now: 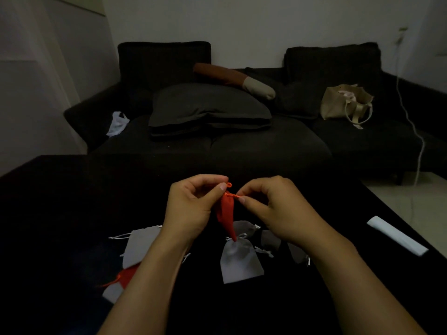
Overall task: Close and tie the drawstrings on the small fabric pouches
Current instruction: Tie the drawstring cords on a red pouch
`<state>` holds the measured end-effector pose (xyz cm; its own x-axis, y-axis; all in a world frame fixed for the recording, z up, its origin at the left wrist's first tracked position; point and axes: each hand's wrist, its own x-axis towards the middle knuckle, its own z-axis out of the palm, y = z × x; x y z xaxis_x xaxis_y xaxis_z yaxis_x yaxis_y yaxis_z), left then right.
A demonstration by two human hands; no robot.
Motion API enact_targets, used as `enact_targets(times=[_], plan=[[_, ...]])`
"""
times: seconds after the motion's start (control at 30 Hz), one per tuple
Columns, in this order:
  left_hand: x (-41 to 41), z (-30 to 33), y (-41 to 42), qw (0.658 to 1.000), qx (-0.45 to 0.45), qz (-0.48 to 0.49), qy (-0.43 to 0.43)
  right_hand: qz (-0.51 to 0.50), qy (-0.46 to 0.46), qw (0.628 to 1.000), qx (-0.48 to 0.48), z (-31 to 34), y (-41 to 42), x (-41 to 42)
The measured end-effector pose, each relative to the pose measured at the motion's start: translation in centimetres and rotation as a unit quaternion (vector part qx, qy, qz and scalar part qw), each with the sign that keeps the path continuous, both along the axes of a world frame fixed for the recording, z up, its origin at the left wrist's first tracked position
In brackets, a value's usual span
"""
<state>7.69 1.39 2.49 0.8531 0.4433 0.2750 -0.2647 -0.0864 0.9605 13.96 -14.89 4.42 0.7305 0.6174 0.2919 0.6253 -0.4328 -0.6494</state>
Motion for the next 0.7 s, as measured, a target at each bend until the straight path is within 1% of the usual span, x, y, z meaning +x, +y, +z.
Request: enact_targets(times=[0.1, 0.17, 0.2, 0.27, 0.33, 0.4, 0.47, 0.53, 0.7], plan=[[0.1, -0.3, 0.2, 1.0, 0.012, 0.018, -0.009, -0.02, -0.043, 0.999, -0.005, 0.0, -0.2, 0.1], [0.1, -0.4, 0.4, 0.998, 0.056, 0.018, -0.004, -0.015, -0.082, 0.997, 0.005, 0.1, 0.0, 0.1], [0.1, -0.4, 0.4, 0.997, 0.082, 0.007, 0.004, 0.0, -0.103, 0.995, 0.007, 0.1, 0.2, 0.0], [0.0, -0.4, 0.4, 0.992, 0.113, -0.045, 0.023, 0.03, -0.15, 0.988, 0.008, -0.1, 0.6, -0.1], [-0.2, -0.2, 0.4, 0.989, 0.103, -0.105, 0.029, 0.034, -0.166, 0.985, 0.037, -0.2, 0.8, 0.1], [-0.4, 0.2, 0.4, 0.989, 0.058, -0.137, 0.021, 0.012, -0.113, 0.988, 0.106, -0.2, 0.4, 0.3], [-0.6, 0.6, 0.4, 0.988, 0.013, -0.154, 0.006, 0.002, -0.022, 0.984, 0.175, 0.1, -0.1, 0.5], [-0.8, 0.9, 0.3, 0.987, -0.011, -0.159, -0.01, 0.02, 0.075, 0.969, 0.234, 0.3, -0.4, 0.3], [-0.5, 0.7, -0.3, 0.99, -0.035, -0.137, -0.03, 0.027, 0.216, 0.933, 0.286, 0.3, 0.0, -0.4]])
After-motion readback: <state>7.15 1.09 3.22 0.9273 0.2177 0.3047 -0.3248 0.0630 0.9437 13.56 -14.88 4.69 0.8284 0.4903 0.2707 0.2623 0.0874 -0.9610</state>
